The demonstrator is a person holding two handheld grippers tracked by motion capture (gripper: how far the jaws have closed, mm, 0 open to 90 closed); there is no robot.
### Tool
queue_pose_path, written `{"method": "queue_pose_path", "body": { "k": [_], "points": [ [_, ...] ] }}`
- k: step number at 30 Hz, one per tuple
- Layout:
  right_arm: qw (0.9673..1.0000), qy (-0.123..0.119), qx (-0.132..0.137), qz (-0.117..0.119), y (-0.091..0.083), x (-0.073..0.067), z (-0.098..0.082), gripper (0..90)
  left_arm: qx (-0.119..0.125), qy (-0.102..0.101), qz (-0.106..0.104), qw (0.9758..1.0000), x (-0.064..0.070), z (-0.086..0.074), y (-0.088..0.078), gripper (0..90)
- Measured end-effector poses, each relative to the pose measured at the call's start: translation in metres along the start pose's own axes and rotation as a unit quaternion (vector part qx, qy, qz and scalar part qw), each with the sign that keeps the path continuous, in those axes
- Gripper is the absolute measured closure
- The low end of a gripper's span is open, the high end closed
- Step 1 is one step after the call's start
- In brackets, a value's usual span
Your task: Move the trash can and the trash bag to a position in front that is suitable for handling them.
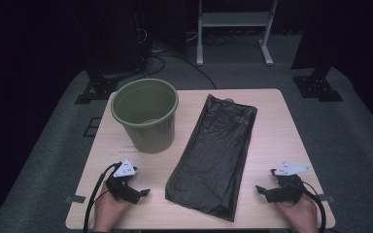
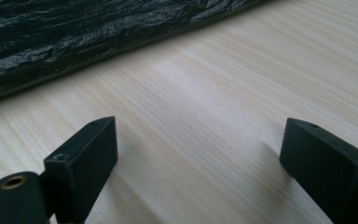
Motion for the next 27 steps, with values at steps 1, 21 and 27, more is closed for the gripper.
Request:
{"method": "queue_pose_path", "body": {
  "k": [1, 21, 27],
  "points": [
    [1.0, 0.001, 0.0, -0.001, 0.0, 0.0, 0.0, 9.5, 0.0, 0.0, 0.0, 1.0, 0.0, 0.0, 0.0, 0.0],
    [0.9984, 0.034, 0.022, 0.041, -0.008, -0.027, 0.028, 12.1, 0.0, 0.0, 0.0, 1.0, 0.0, 0.0, 0.0, 0.0],
    [0.9974, 0.034, 0.027, 0.056, -0.003, -0.039, 0.039, 12.1, 0.0, 0.0, 0.0, 1.0, 0.0, 0.0, 0.0, 0.0]
  ]
}}
Point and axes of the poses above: each handheld gripper's, and its own axes: y roughly forward along the jaws, z roughly out of its top, x roughly to its right, the point moved 9 cm from there along y, roughly forward along the jaws, and after that the axes turned 7 degrees about -z, right-handed, at the moved point
